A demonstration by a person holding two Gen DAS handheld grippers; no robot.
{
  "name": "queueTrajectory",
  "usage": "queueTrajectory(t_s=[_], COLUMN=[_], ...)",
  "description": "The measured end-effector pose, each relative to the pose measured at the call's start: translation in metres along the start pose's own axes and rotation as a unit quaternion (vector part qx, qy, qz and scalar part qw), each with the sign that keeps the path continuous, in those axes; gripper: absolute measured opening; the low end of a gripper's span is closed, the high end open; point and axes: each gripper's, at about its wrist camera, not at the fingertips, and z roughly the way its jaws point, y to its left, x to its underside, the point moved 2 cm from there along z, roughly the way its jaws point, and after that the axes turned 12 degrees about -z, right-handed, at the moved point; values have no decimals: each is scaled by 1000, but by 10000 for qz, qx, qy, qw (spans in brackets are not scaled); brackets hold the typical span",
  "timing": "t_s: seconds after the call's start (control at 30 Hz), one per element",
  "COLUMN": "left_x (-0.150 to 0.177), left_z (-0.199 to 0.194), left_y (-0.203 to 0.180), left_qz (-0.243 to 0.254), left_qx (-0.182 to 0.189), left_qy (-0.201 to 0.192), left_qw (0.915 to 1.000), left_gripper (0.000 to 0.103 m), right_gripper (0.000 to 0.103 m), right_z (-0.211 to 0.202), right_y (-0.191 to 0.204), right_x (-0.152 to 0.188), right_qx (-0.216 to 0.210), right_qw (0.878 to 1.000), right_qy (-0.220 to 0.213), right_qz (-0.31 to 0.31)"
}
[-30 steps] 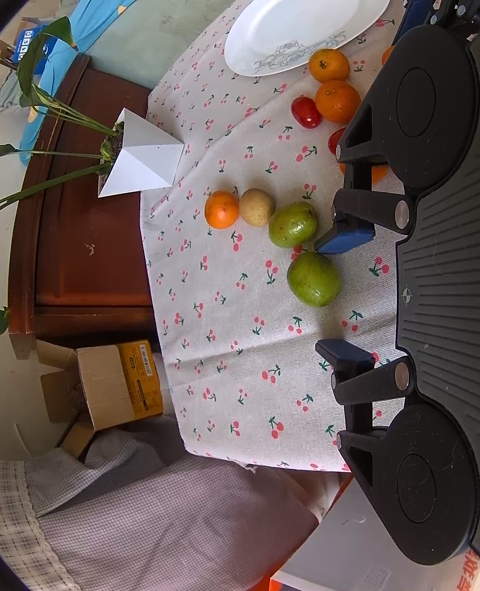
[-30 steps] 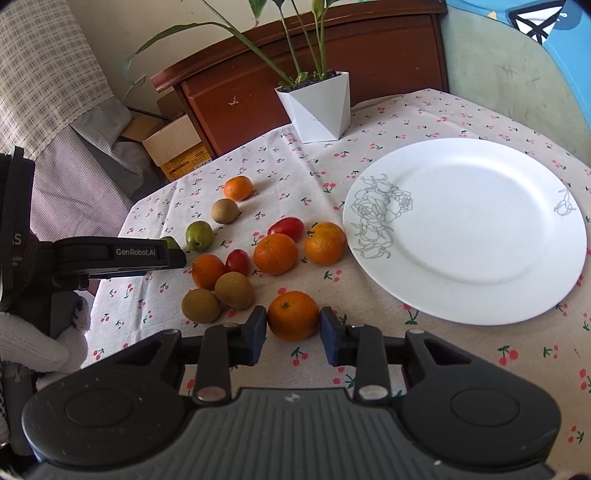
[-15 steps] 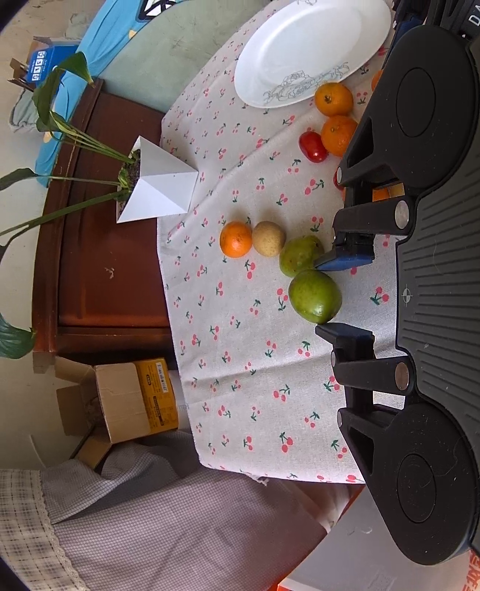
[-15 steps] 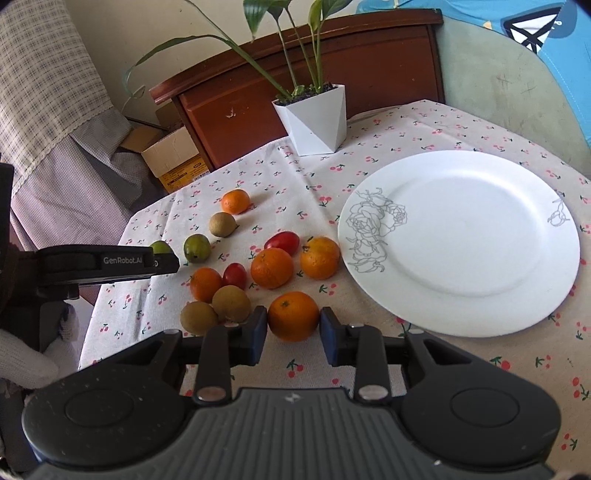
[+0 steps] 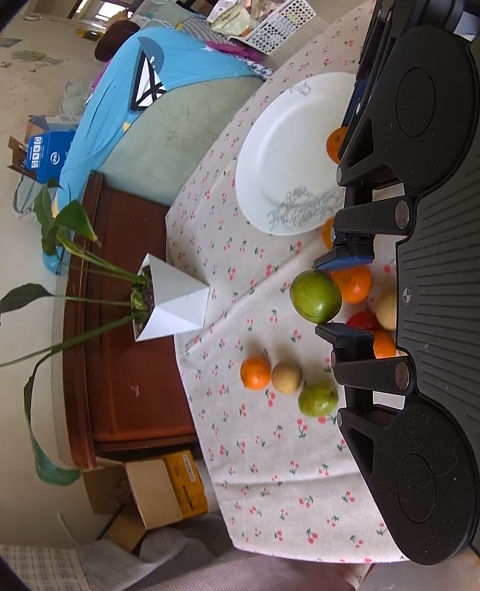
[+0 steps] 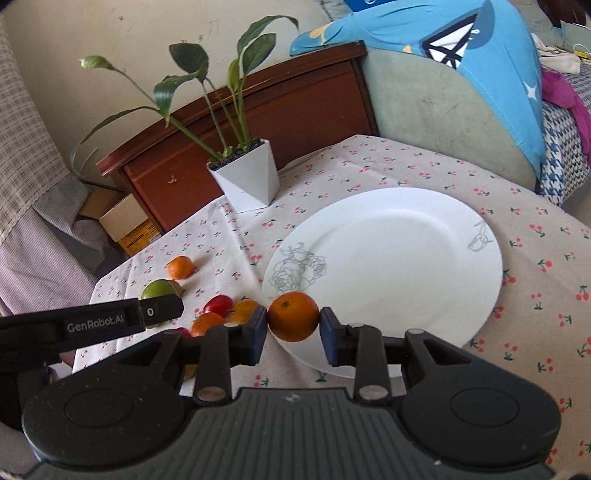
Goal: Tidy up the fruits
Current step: 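Carry the orange onto the white plate and release while the left tool places the green fruit there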
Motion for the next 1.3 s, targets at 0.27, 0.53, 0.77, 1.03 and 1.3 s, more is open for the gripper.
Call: queueTrajectory(t_s=[0.27, 0.53, 0.77, 1.03, 1.3], left_x=[8, 14, 8, -7, -16], left_z=[10, 17, 12, 16, 45], left_y=[-39, -46, -20, -11, -28], left_qz=[370, 436, 213, 164, 901], left_qx=[271, 296, 179, 177, 60], left_qy=[2, 104, 133, 97, 290], left_qw=[9989, 9986, 9995, 9997, 9955], left_gripper=[28, 28, 28, 29, 30], right_gripper=[31, 31, 31, 31, 31], right_z=[-4, -4, -2, 2, 2], right_y=[-26, -39, -38, -40, -39], right_x=[3, 7, 6, 6, 6], right_qx=[284, 234, 173, 92, 43], right_qw=[9988, 9967, 9962, 9947, 9944], right_qy=[39, 153, 189, 221, 237], right_qz=[387, 757, 828, 995, 1027])
